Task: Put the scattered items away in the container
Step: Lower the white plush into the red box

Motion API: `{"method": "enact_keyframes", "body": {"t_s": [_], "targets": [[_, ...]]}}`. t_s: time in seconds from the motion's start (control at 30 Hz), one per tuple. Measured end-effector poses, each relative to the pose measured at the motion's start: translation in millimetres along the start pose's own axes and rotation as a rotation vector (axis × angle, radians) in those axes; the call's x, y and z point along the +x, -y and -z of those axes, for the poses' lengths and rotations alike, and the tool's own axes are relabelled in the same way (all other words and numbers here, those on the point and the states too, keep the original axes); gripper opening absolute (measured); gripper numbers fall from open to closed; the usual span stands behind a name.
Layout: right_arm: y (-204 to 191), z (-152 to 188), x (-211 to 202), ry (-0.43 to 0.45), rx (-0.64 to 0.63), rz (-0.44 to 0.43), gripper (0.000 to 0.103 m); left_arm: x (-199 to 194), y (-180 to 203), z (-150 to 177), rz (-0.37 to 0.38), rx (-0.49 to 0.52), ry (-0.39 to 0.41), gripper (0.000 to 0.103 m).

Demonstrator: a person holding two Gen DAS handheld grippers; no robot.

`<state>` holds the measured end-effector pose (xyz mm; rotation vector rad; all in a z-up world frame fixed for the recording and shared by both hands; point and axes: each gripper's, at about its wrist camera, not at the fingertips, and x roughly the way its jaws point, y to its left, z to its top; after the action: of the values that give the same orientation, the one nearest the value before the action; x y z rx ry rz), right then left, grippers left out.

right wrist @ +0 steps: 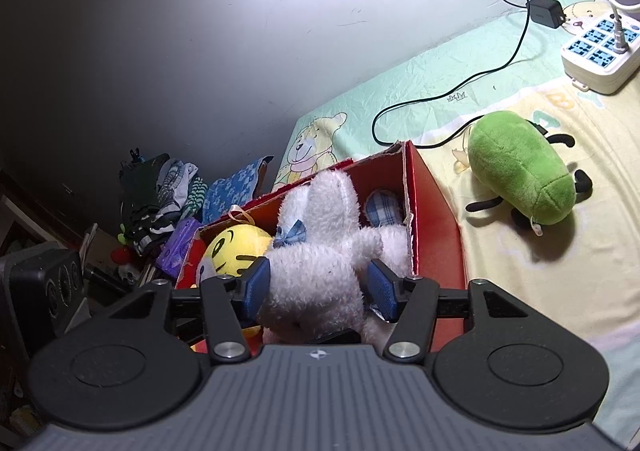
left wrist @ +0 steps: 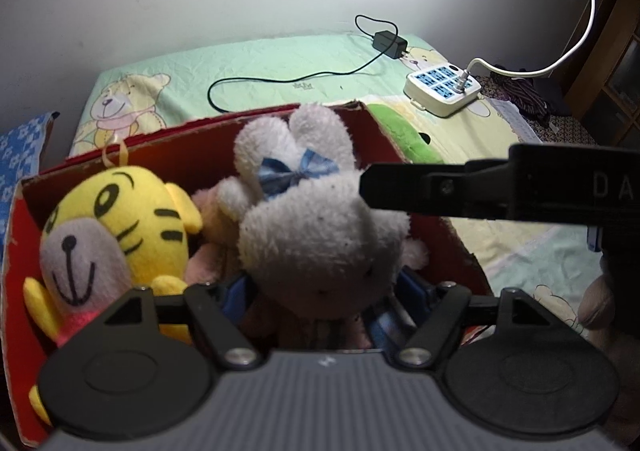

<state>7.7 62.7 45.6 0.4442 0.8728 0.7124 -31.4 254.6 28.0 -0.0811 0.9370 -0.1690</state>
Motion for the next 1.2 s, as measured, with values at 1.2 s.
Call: {"method": "enact_keyframes", "body": {"t_s": [1.2], "targets": [[-24.6, 14.9, 10.7, 0.015, -0.035, 0.223, 0.048, -26.1, -12.6, -0.8, -0.111, 0.005, -0.035, 0.089]]}}
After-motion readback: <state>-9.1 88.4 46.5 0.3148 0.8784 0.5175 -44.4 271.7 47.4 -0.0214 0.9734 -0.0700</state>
